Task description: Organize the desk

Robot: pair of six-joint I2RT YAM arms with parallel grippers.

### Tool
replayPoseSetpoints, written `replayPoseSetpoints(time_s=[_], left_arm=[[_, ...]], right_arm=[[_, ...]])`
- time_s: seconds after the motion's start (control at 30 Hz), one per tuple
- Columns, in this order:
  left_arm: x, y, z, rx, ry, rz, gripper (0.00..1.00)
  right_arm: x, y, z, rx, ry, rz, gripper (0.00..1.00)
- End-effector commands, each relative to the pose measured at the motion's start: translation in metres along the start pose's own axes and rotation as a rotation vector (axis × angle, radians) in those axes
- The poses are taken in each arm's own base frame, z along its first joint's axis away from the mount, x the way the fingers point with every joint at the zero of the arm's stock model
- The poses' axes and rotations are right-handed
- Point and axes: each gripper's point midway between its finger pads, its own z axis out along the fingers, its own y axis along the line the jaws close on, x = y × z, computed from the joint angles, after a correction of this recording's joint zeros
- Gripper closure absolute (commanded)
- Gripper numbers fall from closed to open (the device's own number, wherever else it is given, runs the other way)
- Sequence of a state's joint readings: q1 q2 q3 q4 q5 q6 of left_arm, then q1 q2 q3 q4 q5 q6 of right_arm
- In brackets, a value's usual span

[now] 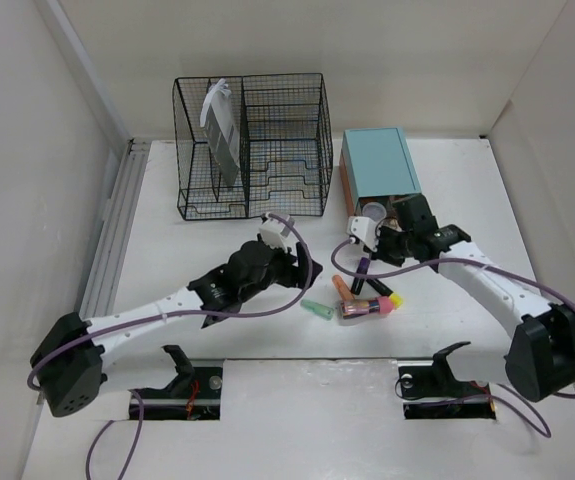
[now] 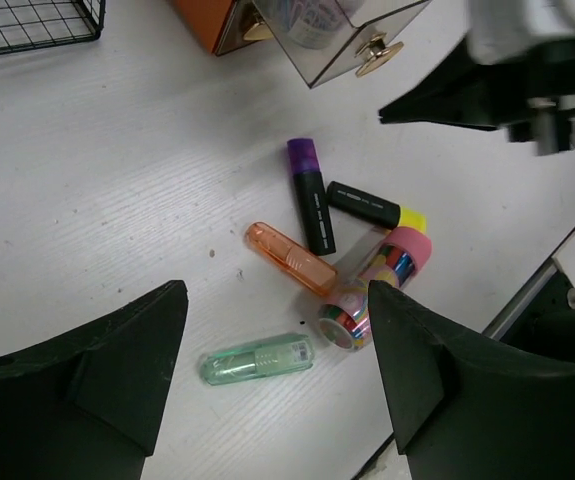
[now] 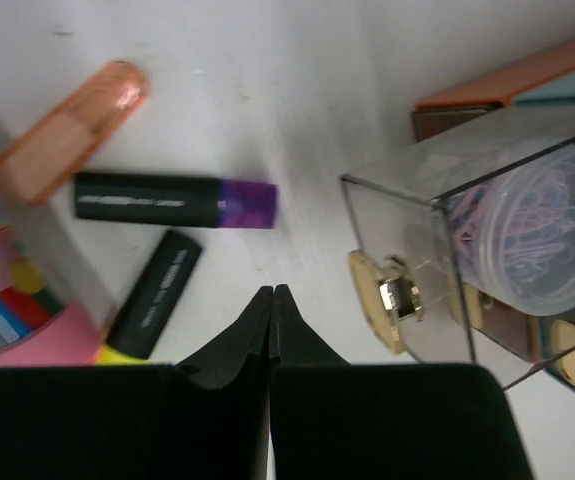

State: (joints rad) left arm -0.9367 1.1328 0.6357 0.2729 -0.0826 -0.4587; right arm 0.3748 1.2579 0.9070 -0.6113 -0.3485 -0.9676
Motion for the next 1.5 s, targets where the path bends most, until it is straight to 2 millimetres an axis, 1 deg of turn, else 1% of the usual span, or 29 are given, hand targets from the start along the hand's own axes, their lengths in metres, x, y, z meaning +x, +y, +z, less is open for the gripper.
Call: replayPoseSetpoints(time_s=[0.0, 0.1, 0.13, 0.17, 0.3, 0.37, 0.4, 0.43, 0.5, 0.67, 0.8, 0.83, 0.87, 0.9, 0.93, 0.97, 1.0, 1.07, 1.1, 1.13, 1.17, 1.2, 1.23, 1.27, 1.33, 1.37, 1.4, 1.43, 1.47], left_arm=[[-0.026, -0.017, -0.015, 0.073, -0.106, -0.05, 0.3], [-0.023, -0.013, -0.018, 0.063, -0.108, -0.05, 0.27], [-0.025, -0.012, -0.02, 0.057, -0.115, -0.051, 0.26], [-0.02, -0.01, -0.02, 0.052, -0.106, -0.06, 0.26], [-0.019, -0.009, -0.021, 0.052, -0.106, -0.069, 0.25], [-0.02, -0.009, -0.025, 0.058, -0.115, -0.071, 0.24], [-0.02, -0.009, -0.025, 0.059, -0.114, -0.08, 0.24], [-0.019, -0.009, -0.027, 0.061, -0.118, -0.081, 0.24], [-0.019, -0.006, -0.029, 0.054, -0.124, -0.081, 0.22], [-0.019, -0.006, -0.03, 0.054, -0.124, -0.081, 0.21], [-0.015, -0.004, -0.03, 0.049, -0.117, -0.08, 0.21], [-0.018, -0.005, -0.032, 0.055, -0.126, -0.082, 0.21], [-0.014, -0.003, -0.032, 0.05, -0.118, -0.08, 0.21], [-0.013, -0.004, -0.032, 0.058, -0.113, -0.08, 0.21], [-0.012, -0.004, -0.031, 0.059, -0.116, -0.08, 0.21], [-0.011, -0.005, -0.032, 0.069, -0.11, -0.07, 0.2], [-0.01, -0.009, -0.03, 0.087, -0.104, -0.07, 0.2], [-0.002, -0.007, -0.023, 0.087, -0.087, -0.058, 0.19], [0.002, -0.01, -0.021, 0.104, -0.071, -0.056, 0.19], [0.005, -0.011, -0.018, 0.111, -0.062, -0.055, 0.18], [0.006, -0.012, -0.013, 0.117, -0.055, -0.045, 0.18], [0.011, -0.013, -0.011, 0.122, -0.036, -0.043, 0.18], [0.007, -0.015, -0.009, 0.127, -0.045, -0.044, 0.18], [0.007, -0.018, -0.007, 0.136, -0.038, -0.043, 0.18], [0.006, -0.018, -0.005, 0.14, -0.045, -0.044, 0.17], [0.01, -0.02, -0.004, 0.143, -0.033, -0.04, 0.17], [0.004, -0.024, -0.004, 0.153, -0.049, -0.042, 0.17], [0.007, -0.023, -0.002, 0.147, -0.04, -0.041, 0.17], [0.002, -0.025, -0.002, 0.153, -0.049, -0.042, 0.17]], right_arm=[[-0.009, -0.059, 0.004, 0.312, 0.033, 0.023, 1.0], [-0.007, -0.086, 0.008, 0.463, 0.08, 0.033, 1.0], [-0.008, -0.088, 0.01, 0.485, 0.086, 0.043, 1.0], [-0.003, -0.096, 0.014, 0.512, 0.12, 0.066, 1.0], [-0.004, -0.124, 0.019, 0.607, 0.158, 0.112, 1.0], [-0.005, -0.134, 0.02, 0.636, 0.17, 0.127, 1.0], [0.001, -0.133, 0.026, 0.63, 0.196, 0.129, 1.0], [-0.004, -0.139, 0.026, 0.645, 0.181, 0.129, 1.0], [0.002, -0.146, 0.028, 0.668, 0.201, 0.139, 1.0], [-0.001, -0.162, 0.025, 0.74, 0.203, 0.158, 1.0], [-0.009, -0.15, 0.024, 0.718, 0.182, 0.139, 1.0], [-0.015, -0.141, 0.016, 0.697, 0.152, 0.128, 1.0], [-0.028, -0.134, 0.017, 0.639, 0.089, 0.112, 1.0], [-0.026, -0.111, 0.019, 0.526, 0.091, 0.103, 1.0], [-0.034, -0.098, 0.017, 0.454, 0.051, 0.083, 1.0], [-0.045, -0.094, 0.0, 0.441, -0.011, 0.101, 1.0], [-0.046, -0.084, -0.005, 0.392, -0.044, 0.133, 0.93], [-0.051, -0.09, -0.025, 0.427, -0.101, 0.237, 0.66], [-0.056, -0.091, -0.036, 0.434, -0.135, 0.277, 0.57], [-0.042, -0.1, -0.045, 0.455, -0.127, 0.356, 0.34], [-0.038, -0.103, -0.05, 0.456, -0.147, 0.457, 0.29], [-0.039, -0.113, -0.06, 0.456, -0.177, 0.51, 0.26], [-0.024, -0.118, -0.065, 0.427, -0.191, 0.601, 0.26], [-0.018, -0.12, -0.067, 0.402, -0.203, 0.668, 0.24], [-0.014, -0.124, -0.061, 0.296, -0.265, 0.835, 0.22], [0.005, -0.13, -0.064, 0.293, -0.274, 0.922, 0.21], [0.009, -0.129, -0.061, 0.248, -0.298, 0.995, 0.21], [0.015, -0.127, -0.053, 0.194, -0.309, 1.054, 0.21], [0.016, -0.13, -0.055, 0.157, -0.354, 1.092, 0.21]])
